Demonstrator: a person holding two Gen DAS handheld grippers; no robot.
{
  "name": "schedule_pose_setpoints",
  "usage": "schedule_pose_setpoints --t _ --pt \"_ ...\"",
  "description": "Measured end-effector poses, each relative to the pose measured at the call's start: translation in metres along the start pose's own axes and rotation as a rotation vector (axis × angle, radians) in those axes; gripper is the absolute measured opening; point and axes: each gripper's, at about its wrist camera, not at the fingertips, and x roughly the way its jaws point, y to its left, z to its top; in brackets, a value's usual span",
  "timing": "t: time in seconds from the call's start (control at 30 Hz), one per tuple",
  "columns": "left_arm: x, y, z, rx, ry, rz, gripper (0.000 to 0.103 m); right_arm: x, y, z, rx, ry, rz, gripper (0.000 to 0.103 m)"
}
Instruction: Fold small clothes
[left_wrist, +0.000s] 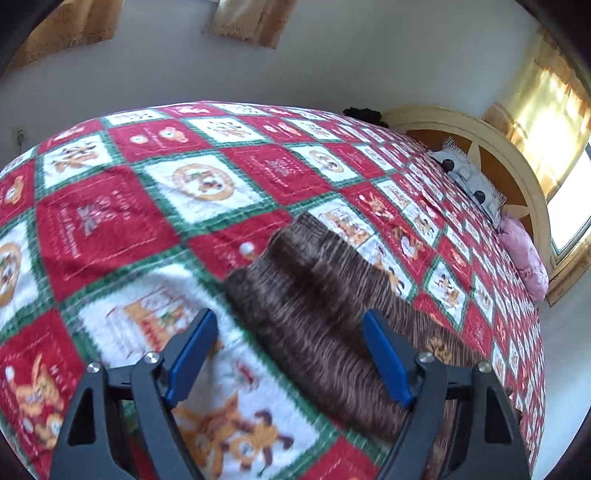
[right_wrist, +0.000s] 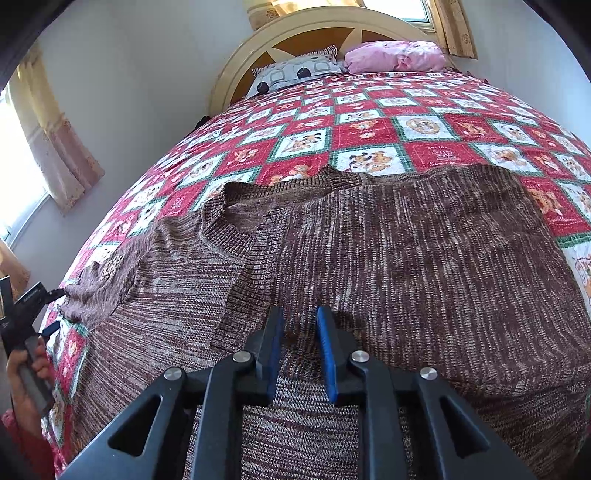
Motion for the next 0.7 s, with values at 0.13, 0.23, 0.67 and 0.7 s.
schedule_pose_setpoints --t 0.13,0.23,0.67,0.7 --pt "0.005 -0.004 0.000 0.020 -0.028 -0.002 0.078 0.000 0.000 0.000 -0.001 0.000 -0.001 0.020" --pt "0.003 0.000 -0.002 0.029 -0.052 -0.002 0.056 0.000 -0.001 0.000 0.003 -0.001 0.003 0.020" --pt "-0.023 -0.026 0.013 0.126 -0.098 -0.159 0.006 0.000 -0.004 -0.001 0.019 -0.004 0.021 0.020" --pt "-0.032 -0.040 0.011 0.160 -0.113 -0.187 0.006 0.000 -0.005 -0.001 0.021 -0.004 0.024 0.020"
